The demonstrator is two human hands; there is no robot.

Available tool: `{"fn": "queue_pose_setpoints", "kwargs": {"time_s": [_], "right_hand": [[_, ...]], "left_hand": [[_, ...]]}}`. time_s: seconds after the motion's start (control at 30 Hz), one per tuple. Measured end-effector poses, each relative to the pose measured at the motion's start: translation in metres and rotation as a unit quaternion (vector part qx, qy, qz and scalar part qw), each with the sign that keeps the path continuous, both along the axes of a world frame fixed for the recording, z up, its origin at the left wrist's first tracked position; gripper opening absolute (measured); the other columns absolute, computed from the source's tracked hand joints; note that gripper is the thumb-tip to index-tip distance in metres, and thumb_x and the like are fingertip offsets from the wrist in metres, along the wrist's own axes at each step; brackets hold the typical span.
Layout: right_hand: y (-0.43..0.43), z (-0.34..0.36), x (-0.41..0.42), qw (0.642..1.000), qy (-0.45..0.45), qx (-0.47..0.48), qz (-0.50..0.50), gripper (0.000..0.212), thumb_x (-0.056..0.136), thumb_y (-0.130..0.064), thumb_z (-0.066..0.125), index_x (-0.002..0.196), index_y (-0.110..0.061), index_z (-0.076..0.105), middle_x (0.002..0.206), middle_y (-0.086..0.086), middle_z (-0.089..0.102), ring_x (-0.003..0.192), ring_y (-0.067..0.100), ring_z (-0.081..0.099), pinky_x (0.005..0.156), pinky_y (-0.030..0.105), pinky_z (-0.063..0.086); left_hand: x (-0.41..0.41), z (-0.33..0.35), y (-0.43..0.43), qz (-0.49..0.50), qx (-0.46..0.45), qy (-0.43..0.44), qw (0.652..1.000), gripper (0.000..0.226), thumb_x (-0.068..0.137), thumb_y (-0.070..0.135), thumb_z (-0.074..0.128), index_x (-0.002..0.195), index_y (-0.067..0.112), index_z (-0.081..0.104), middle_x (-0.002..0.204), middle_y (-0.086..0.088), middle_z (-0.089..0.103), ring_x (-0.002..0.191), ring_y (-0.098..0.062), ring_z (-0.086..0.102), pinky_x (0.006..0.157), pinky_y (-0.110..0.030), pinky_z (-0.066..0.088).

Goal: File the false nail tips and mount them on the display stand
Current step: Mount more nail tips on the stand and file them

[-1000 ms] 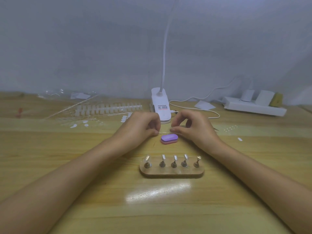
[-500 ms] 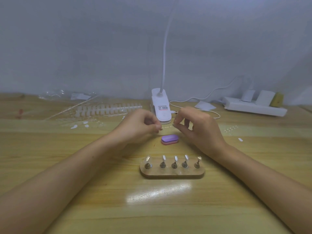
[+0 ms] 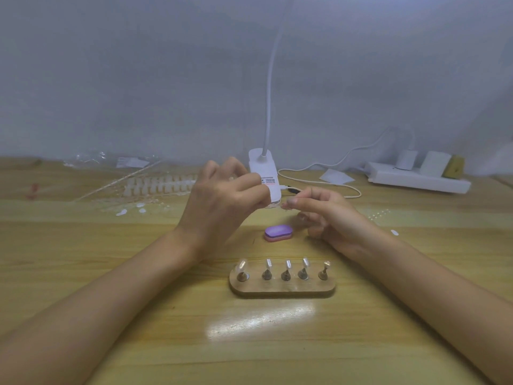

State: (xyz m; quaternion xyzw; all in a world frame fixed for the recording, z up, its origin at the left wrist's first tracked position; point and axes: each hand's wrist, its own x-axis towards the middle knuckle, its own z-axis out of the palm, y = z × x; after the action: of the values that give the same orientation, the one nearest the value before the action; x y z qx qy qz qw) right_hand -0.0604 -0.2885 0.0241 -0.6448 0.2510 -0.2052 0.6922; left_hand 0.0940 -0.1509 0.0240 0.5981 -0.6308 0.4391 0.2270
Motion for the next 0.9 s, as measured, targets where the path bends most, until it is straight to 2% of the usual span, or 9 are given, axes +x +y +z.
{"fn": "queue_pose_setpoints", "kwargs": {"time_s": [0.2, 0.27, 0.33, 0.4, 0.47, 0.67, 0.77, 0.83, 0.9], "right_hand": [[-0.005, 0.004, -0.001, 0.997, 0.018, 0.067, 0.016, 0.014, 0.091, -0.010, 0.065, 0.078, -0.016, 0.067, 0.083, -0.003, 0.075, 0.052, 0.004, 0.050, 0.037, 0.012, 0.030], [-0.005, 0.001, -0.001, 0.999, -0.001, 0.049, 0.001, 0.015, 0.090, -0.010, 0.067, 0.076, -0.017, 0.065, 0.084, -0.001, 0.074, 0.052, 0.002, 0.049, 0.039, 0.013, 0.031], [-0.005, -0.003, 0.000, 0.999, -0.019, -0.003, -0.026, 0.016, 0.088, -0.010, 0.070, 0.076, -0.016, 0.062, 0.086, 0.003, 0.071, 0.052, 0.001, 0.047, 0.041, 0.014, 0.032], [-0.005, -0.004, 0.000, 0.997, -0.033, -0.055, -0.040, 0.016, 0.085, -0.009, 0.074, 0.077, -0.014, 0.060, 0.083, 0.008, 0.064, 0.051, 0.002, 0.047, 0.041, 0.015, 0.033], [-0.005, -0.005, -0.001, 0.994, -0.033, -0.099, -0.038, 0.016, 0.084, -0.007, 0.076, 0.081, -0.013, 0.061, 0.079, 0.010, 0.064, 0.052, 0.005, 0.047, 0.041, 0.016, 0.033], [0.001, -0.006, 0.002, 0.965, -0.027, -0.261, -0.022, 0.014, 0.083, -0.003, 0.077, 0.077, -0.011, 0.066, 0.073, 0.000, 0.074, 0.051, 0.009, 0.052, 0.043, 0.016, 0.036], [0.005, -0.005, 0.004, 0.957, -0.071, -0.280, -0.008, 0.011, 0.081, 0.002, 0.076, 0.079, -0.007, 0.070, 0.074, -0.001, 0.074, 0.064, 0.003, 0.066, 0.056, 0.010, 0.044], [0.007, -0.006, 0.006, 0.956, -0.086, -0.281, -0.009, 0.010, 0.080, 0.001, 0.077, 0.082, -0.005, 0.070, 0.076, 0.000, 0.074, 0.069, 0.005, 0.068, 0.061, 0.013, 0.046], [0.008, -0.008, 0.006, 0.958, -0.092, -0.271, -0.010, 0.013, 0.080, 0.000, 0.078, 0.086, -0.007, 0.069, 0.077, 0.006, 0.075, 0.069, 0.007, 0.068, 0.060, 0.013, 0.045]], "left_hand": [[-0.002, 0.001, 0.000, -0.007, -0.008, 0.022, 1.000, 0.018, 0.089, 0.022, 0.071, 0.072, 0.023, 0.067, 0.071, 0.010, 0.062, 0.080, -0.023, 0.054, 0.066, -0.036, 0.031], [-0.004, -0.001, -0.002, -0.024, 0.068, 0.147, 0.986, 0.013, 0.087, 0.025, 0.071, 0.074, 0.026, 0.068, 0.071, 0.015, 0.060, 0.074, -0.018, 0.055, 0.066, -0.034, 0.033], [0.000, -0.006, -0.005, -0.021, 0.164, 0.325, 0.931, 0.010, 0.083, 0.028, 0.074, 0.076, 0.031, 0.069, 0.071, 0.021, 0.060, 0.071, -0.005, 0.054, 0.068, -0.031, 0.037], [0.005, -0.011, -0.007, -0.009, 0.220, 0.421, 0.880, 0.007, 0.081, 0.031, 0.075, 0.076, 0.034, 0.070, 0.074, 0.024, 0.063, 0.068, 0.002, 0.053, 0.067, -0.027, 0.041], [0.007, -0.013, -0.008, -0.002, 0.229, 0.441, 0.868, 0.007, 0.080, 0.031, 0.077, 0.077, 0.033, 0.071, 0.079, 0.022, 0.063, 0.067, 0.004, 0.051, 0.068, -0.027, 0.040], [0.004, -0.014, -0.009, -0.015, 0.205, 0.384, 0.900, 0.009, 0.082, 0.026, 0.077, 0.088, 0.030, 0.070, 0.088, 0.014, 0.060, 0.072, 0.004, 0.048, 0.080, -0.031, 0.039], [-0.004, -0.009, -0.010, -0.135, 0.176, 0.484, 0.847, 0.009, 0.083, 0.021, 0.078, 0.087, 0.022, 0.070, 0.087, 0.010, 0.068, 0.069, -0.005, 0.058, 0.069, -0.018, 0.043], [-0.007, -0.008, -0.011, -0.169, 0.165, 0.543, 0.806, 0.012, 0.081, 0.020, 0.079, 0.085, 0.019, 0.068, 0.086, 0.006, 0.071, 0.070, -0.011, 0.065, 0.064, -0.018, 0.049], [-0.008, -0.010, -0.011, -0.180, 0.143, 0.550, 0.803, 0.013, 0.079, 0.019, 0.081, 0.082, 0.019, 0.068, 0.083, 0.006, 0.070, 0.065, -0.008, 0.064, 0.059, -0.018, 0.049]]}}
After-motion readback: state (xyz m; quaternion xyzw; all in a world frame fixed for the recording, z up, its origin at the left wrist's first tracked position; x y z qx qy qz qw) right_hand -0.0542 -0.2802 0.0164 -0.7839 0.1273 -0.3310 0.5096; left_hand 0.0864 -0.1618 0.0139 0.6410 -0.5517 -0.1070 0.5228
